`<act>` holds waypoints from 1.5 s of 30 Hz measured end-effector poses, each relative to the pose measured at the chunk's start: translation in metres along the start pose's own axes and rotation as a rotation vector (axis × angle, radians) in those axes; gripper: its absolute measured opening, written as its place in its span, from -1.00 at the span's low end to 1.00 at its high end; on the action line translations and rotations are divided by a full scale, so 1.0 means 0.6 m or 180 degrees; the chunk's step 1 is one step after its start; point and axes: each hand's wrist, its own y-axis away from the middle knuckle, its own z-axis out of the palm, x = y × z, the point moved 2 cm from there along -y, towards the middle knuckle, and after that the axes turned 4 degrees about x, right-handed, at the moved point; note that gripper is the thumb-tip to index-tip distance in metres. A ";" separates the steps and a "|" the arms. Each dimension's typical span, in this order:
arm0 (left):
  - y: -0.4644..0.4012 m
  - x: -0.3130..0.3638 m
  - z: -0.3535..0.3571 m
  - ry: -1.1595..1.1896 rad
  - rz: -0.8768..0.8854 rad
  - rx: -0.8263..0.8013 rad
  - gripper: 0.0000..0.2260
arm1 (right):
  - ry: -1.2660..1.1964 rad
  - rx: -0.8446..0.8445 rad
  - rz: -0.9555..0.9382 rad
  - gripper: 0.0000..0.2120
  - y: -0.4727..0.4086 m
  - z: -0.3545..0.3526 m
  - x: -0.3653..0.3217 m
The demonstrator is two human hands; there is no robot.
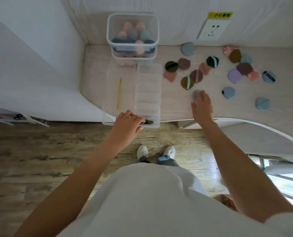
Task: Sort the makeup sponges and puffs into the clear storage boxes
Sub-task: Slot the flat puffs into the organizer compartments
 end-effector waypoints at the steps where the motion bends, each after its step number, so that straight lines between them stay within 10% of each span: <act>1: -0.003 0.004 0.002 -0.0013 -0.0007 0.0005 -0.78 | 0.0066 0.0080 -0.0028 -0.63 -0.005 -0.002 0.006; 11: -0.018 0.018 0.002 -0.0021 -0.0276 0.0144 -0.80 | -0.1838 0.0295 0.0684 -0.72 0.014 -0.044 -0.022; 17: -0.021 0.025 0.005 0.0025 -0.0286 0.0182 -0.79 | -0.2720 -0.0333 -0.0636 -0.84 0.089 -0.053 -0.151; 37: -0.014 0.017 0.010 -0.0024 -0.0186 0.0240 -0.77 | 0.0404 0.0348 -0.2314 -0.88 0.117 0.002 -0.194; 45: -0.021 0.037 0.008 0.0093 -0.0177 0.0129 -0.68 | -0.1071 0.0340 -0.1393 -0.89 0.085 -0.045 -0.140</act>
